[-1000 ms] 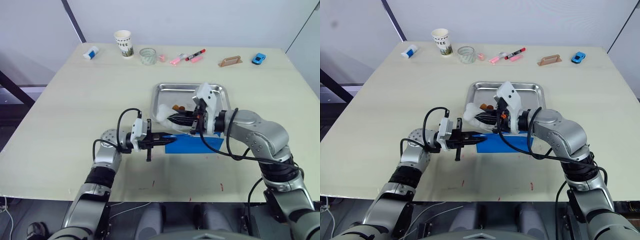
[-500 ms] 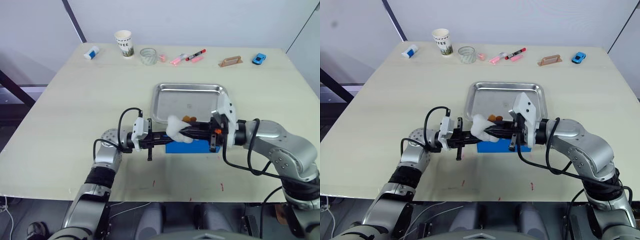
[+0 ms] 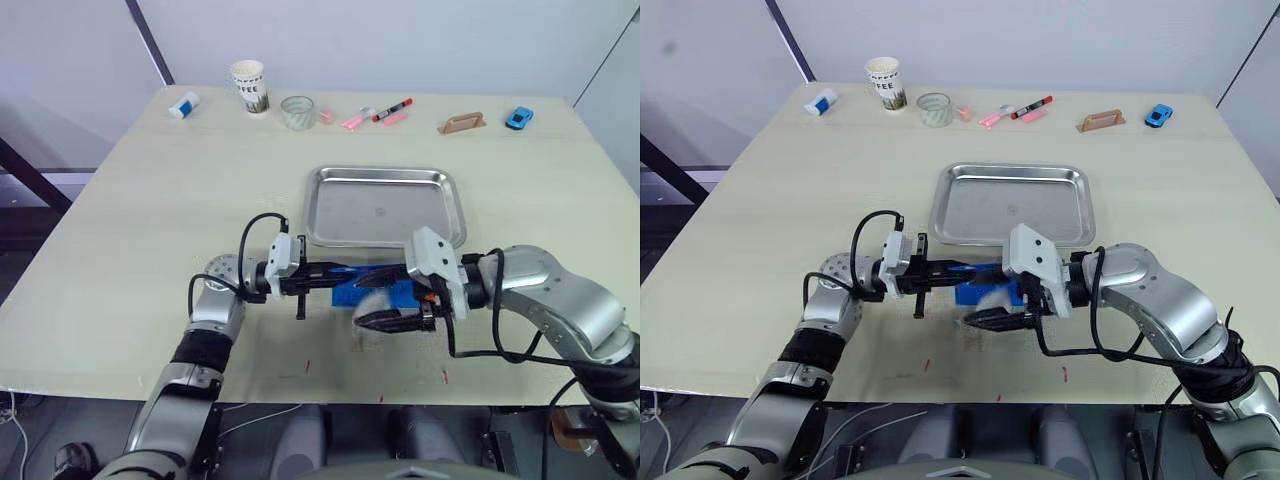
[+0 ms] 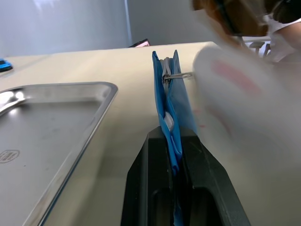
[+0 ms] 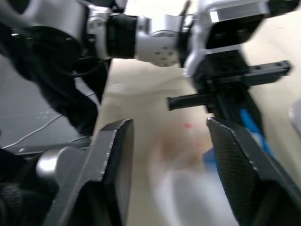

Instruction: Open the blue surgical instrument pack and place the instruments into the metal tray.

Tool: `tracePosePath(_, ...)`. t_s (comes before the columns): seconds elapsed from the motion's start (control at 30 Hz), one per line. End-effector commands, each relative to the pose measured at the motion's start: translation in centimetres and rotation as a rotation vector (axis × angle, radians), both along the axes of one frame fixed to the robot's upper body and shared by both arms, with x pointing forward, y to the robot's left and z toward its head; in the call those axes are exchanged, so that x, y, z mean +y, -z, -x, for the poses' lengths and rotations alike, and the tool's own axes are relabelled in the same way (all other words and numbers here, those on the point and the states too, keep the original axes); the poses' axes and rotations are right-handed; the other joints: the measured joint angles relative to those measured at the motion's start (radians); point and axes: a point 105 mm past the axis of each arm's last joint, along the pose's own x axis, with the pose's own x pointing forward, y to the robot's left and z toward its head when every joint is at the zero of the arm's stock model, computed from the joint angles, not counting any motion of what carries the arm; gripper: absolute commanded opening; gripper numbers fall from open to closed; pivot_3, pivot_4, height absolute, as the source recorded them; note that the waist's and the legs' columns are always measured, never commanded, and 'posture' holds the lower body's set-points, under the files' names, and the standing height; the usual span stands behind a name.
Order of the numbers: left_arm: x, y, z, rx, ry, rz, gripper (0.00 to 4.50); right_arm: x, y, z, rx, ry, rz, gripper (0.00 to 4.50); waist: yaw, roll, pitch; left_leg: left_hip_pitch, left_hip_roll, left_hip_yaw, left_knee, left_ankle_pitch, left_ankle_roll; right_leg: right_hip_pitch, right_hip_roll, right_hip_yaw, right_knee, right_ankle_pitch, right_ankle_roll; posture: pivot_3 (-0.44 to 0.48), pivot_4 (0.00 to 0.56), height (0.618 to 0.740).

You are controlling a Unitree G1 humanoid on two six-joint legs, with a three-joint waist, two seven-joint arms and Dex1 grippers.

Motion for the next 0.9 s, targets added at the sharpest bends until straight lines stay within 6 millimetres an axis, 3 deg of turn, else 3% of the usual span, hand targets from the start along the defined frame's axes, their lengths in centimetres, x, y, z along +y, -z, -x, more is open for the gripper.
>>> tracePosePath(0.03,-0.1,0.6,0.3,0.011,0.022,-0.020,0.00,-0.6,-1.9,0.7,-0.060,-0.021,-0.043,4.47,0.000,0.000,0.000,0.000,0.000,0.000,0.000,0.000,0.000,0.000,0.000,0.000,0.000,0.000,0.000,0.000,0.150,0.740)
tracePosePath(0.17,-0.1,0.5,0.4,0.004,0.030,-0.007,0.00,-1.4,-2.2,1.0,-0.061,0.048,-0.112,4.47,0.000,0.000,0.000,0.000,0.000,0.000,0.000,0.000,0.000,0.000,0.000,0.000,0.000,0.000,0.000,0.000,0.150,0.740)
tracePosePath(0.27,0.0,0.3,0.5,-0.004,0.040,0.001,0.00,-3.3,-1.4,0.7,-0.067,0.156,-0.113,4.47,0.003,0.000,0.000,-0.001,0.000,0.000,0.000,0.000,0.000,0.000,0.000,0.000,-0.001,0.000,0.000,0.000,0.150,0.740)
tracePosePath(0.5,-0.1,0.0,0.7,-0.012,0.050,0.017,0.00,-7.1,-1.0,-1.6,-0.154,0.433,-0.291,4.47,-0.001,0.000,0.000,-0.001,-0.001,0.000,0.000,0.000,0.000,0.001,0.001,0.001,-0.001,0.000,0.000,0.000,0.150,0.740)
tracePosePath(0.6,-0.3,-0.2,0.8,-0.014,0.059,0.019,0.00,-7.8,0.5,-1.6,-0.049,0.359,-0.272,4.47,0.000,0.000,0.000,-0.001,-0.001,0.000,0.000,0.000,0.000,0.001,0.001,0.002,-0.001,0.000,0.000,0.000,0.150,0.740)
tracePosePath(0.73,-0.5,-0.4,0.8,-0.022,0.066,0.021,0.00,-9.0,2.3,-3.7,-0.059,0.376,-0.185,4.47,-0.001,0.000,0.000,0.000,-0.002,0.000,0.000,0.000,0.000,0.001,0.001,0.002,-0.001,0.000,0.000,0.000,0.150,0.740)
tracePosePath(0.9,-0.7,-0.6,1.0,-0.023,0.075,0.020,0.00,-9.8,3.3,-5.1,-0.074,0.356,-0.146,4.47,0.001,0.000,0.000,-0.001,-0.002,0.000,0.000,0.000,0.000,0.001,0.001,0.002,-0.001,0.000,0.000,0.000,0.150,0.740)
